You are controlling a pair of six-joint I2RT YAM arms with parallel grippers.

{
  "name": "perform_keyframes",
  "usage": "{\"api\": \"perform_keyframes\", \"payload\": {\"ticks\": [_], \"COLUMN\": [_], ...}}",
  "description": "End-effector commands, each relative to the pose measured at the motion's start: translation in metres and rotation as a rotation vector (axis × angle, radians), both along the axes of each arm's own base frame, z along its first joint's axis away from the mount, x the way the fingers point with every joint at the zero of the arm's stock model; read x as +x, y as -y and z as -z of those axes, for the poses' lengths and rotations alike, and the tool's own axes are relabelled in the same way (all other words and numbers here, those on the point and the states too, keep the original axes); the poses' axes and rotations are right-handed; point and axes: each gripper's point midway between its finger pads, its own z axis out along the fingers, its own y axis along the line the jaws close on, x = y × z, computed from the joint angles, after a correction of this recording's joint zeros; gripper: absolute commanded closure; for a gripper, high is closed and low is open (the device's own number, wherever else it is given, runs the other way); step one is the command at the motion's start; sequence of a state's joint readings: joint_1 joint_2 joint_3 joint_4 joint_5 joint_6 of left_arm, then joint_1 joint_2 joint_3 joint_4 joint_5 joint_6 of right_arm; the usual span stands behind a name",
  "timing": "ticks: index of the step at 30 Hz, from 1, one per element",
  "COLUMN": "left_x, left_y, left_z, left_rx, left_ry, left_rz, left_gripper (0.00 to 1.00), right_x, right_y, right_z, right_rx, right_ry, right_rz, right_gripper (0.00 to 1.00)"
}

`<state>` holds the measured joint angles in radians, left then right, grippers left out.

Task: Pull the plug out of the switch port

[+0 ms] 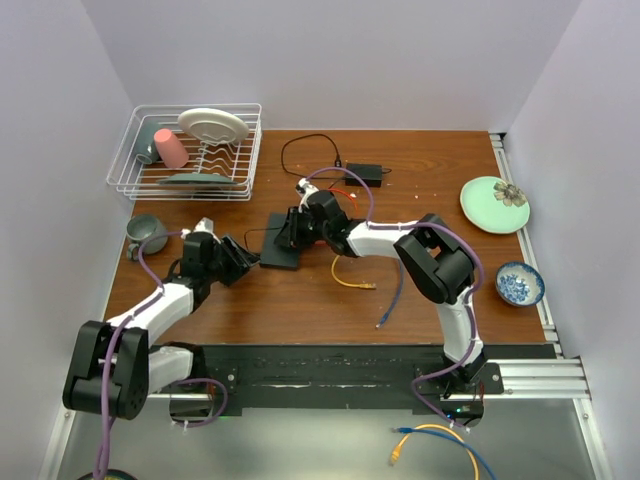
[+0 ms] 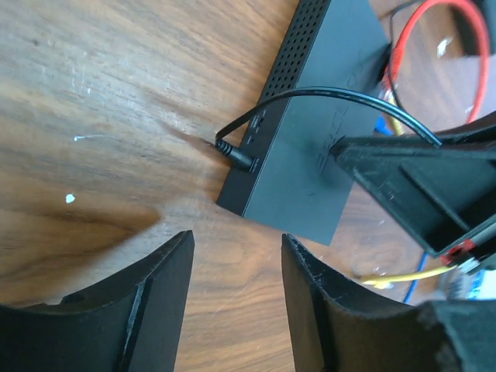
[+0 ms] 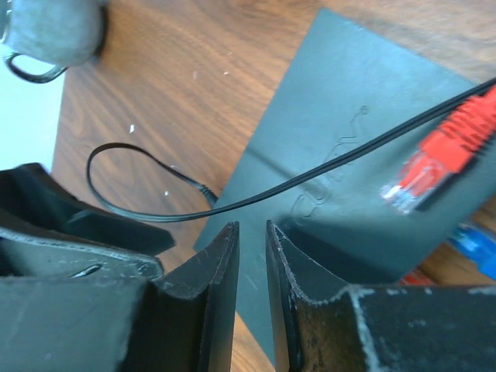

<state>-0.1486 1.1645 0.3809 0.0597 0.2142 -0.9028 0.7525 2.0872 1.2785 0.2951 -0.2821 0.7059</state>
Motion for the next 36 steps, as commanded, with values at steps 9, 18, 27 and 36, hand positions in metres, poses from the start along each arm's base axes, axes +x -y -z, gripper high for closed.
{"api": "perform_keyframes", "payload": {"ticks": [9,18,27,36], "left_x": [0.022,0.031,0.048,0.049], "left_y": [-0.01,-0.016,0.007,0.008], "left_z": [-0.023,-0.016,-0.018,-0.001], "left_rx": [-0.261,-0.303,-0.276,-0.255], "left_ry": [0.232,0.255,0.289,0.254], "left_rz": [-0.272,-0.358,-0.347,-0.4], "left_gripper": [0.48,0.51,0.56,0.58], "right_x": [-0.007,-0.005,-0.001,-0.003], "right_y": [-0.013,-0.01,-0.001,0.003], "right_z": [-0.008,0.005,0.015,0.02], "right_rx": [0.096,0.087,0.051,0.044], "right_ry": [-0.009,-0.039,-0.062,-0.07], "right_rz": [-0.041,-0.034,-0.018,-0.018], "right_gripper": [0.74,0.75,0.75,0.75]}}
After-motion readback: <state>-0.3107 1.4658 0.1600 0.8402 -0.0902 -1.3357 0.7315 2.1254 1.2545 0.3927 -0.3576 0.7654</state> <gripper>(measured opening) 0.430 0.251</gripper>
